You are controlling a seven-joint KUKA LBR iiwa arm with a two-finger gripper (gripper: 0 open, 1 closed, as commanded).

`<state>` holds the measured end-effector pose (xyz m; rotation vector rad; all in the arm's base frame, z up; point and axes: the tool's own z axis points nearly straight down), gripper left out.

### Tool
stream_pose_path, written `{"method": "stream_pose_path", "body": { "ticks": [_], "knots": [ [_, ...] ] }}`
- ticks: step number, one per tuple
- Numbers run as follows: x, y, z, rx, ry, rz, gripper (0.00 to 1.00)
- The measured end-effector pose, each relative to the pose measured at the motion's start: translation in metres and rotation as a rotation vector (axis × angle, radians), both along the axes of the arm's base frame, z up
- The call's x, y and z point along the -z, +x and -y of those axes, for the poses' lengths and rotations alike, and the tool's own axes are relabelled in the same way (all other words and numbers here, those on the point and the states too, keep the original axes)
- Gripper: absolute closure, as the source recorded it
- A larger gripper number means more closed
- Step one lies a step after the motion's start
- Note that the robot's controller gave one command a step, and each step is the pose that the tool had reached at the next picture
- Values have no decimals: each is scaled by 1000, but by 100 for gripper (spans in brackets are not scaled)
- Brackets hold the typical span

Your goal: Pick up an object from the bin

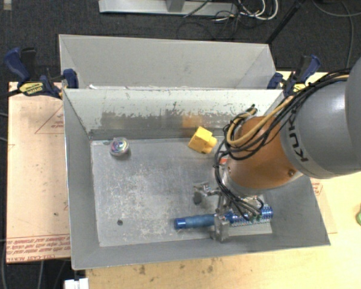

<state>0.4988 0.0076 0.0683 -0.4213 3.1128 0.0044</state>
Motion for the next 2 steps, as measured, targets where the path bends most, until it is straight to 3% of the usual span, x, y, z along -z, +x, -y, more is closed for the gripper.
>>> {"method": "stream_pose_path", "body": {
  "ticks": [1,2],
  "knots": [
    [0,1,0,0,1,3,0],
    [0,1,0,0,1,2,100]
  ]
}}
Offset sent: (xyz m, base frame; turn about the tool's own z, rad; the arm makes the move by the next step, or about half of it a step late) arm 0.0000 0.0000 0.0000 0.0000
